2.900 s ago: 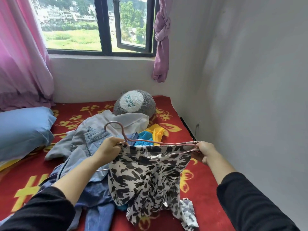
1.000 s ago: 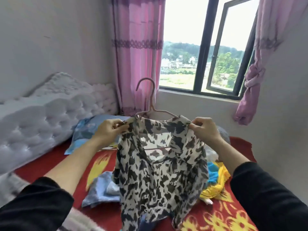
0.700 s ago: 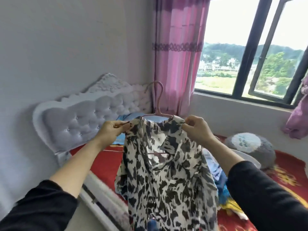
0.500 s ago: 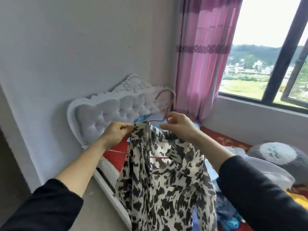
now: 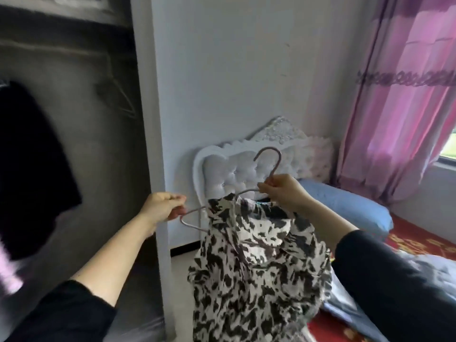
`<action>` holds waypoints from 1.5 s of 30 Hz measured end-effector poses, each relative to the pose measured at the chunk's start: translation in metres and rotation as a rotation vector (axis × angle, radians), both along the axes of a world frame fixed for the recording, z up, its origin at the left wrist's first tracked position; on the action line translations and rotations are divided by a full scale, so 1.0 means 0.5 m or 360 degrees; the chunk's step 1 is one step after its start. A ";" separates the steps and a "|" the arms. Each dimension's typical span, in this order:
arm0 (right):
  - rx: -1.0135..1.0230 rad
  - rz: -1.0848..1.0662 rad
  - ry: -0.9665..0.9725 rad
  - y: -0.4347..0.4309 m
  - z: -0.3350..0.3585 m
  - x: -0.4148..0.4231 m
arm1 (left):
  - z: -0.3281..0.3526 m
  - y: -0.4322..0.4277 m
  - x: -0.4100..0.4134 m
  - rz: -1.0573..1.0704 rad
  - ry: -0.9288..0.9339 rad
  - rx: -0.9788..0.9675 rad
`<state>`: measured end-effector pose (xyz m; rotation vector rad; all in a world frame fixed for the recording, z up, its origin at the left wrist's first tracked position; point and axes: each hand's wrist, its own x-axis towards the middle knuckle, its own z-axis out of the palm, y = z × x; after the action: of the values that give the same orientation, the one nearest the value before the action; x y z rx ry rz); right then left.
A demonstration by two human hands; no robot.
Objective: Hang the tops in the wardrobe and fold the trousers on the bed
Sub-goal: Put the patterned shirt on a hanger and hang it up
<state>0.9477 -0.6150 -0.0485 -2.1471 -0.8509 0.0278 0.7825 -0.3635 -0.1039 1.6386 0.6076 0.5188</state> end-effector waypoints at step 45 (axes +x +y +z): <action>-0.0180 0.0843 0.0067 1.040 0.041 -0.065 | -0.043 0.750 -0.133 0.0989 0.0105 -0.0038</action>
<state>0.9149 -0.0952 -0.0281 -1.9556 -1.3966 0.3964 0.7158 0.0115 -0.1254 1.4320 1.1785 0.9018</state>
